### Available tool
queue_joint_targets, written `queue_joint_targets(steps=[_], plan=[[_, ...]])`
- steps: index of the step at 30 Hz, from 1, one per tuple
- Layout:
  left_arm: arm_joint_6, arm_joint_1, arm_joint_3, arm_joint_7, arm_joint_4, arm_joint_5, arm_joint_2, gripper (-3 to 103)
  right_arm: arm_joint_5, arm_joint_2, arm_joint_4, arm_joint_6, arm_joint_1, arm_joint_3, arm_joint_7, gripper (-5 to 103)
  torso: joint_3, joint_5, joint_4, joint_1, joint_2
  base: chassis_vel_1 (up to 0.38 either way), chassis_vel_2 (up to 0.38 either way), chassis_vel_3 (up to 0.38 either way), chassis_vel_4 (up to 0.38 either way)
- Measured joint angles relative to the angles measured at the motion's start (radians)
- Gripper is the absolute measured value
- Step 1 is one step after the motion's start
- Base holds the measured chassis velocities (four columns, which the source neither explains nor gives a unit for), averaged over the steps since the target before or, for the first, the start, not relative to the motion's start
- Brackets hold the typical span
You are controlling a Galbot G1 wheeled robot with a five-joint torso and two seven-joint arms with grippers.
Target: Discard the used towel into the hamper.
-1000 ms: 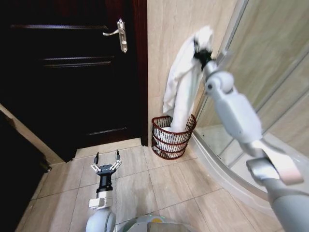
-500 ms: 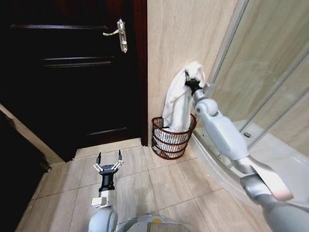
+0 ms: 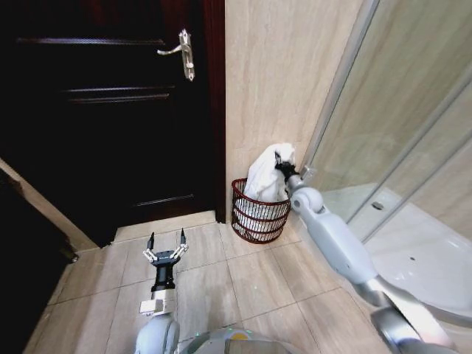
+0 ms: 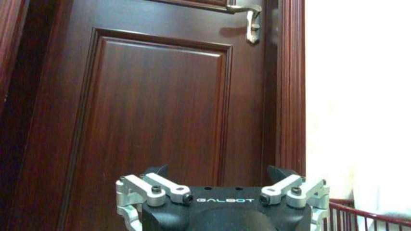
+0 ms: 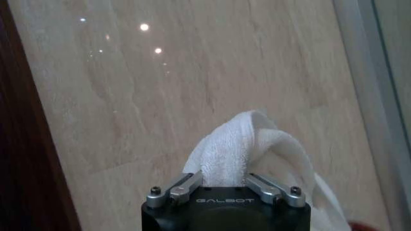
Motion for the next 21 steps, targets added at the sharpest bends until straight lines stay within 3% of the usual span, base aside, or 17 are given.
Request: queue_joint_targets(steps=[3, 6, 10, 11, 13, 21], plan=[[0.000, 0.000, 0.000, 0.000, 0.001, 0.001, 0.000, 100, 0.079, 0.003, 0.011, -0.021, -0.007, 0.013, 0.006, 7, 0.000, 0.0000, -0.0001, 0.000, 0.000, 0.000, 0.000, 0.000, 0.000], [0.000, 0.002, -0.001, 0.000, 0.001, 0.001, 0.000, 100, 0.164, 0.014, 0.010, -0.050, -0.002, 0.029, 0.060, 7, 0.000, -0.0002, -0.0002, 0.000, 0.000, 0.000, 0.000, 0.000, 0.000], [-0.001, 0.006, -0.006, 0.000, -0.003, -0.001, 0.003, 100, 0.401, 0.034, 0.026, -0.164, 0.038, 0.069, 0.257, 7, 0.000, -0.0002, 0.0000, 0.000, 0.000, 0.000, 0.000, 0.000, 0.000], [-0.001, 0.006, -0.006, 0.000, -0.003, -0.001, 0.003, 100, 0.401, 0.034, 0.026, -0.164, 0.038, 0.069, 0.257, 7, 0.000, -0.0002, 0.0000, 0.000, 0.000, 0.000, 0.000, 0.000, 0.000], [-0.001, 0.005, -0.007, -0.001, -0.004, -0.002, 0.003, 100, 0.505, 0.036, 0.049, -0.235, 0.059, 0.080, 0.373, 7, 0.000, -0.0003, 0.0000, 0.000, 0.000, 0.000, 0.000, 0.000, 0.000], [-0.002, 0.000, -0.005, -0.001, -0.001, -0.003, -0.001, 100, 0.572, 0.031, 0.003, -0.368, 0.127, 0.049, 0.562, 7, 0.000, 0.0001, -0.0001, 0.000, 0.000, 0.000, 0.000, 0.000, 0.000]])
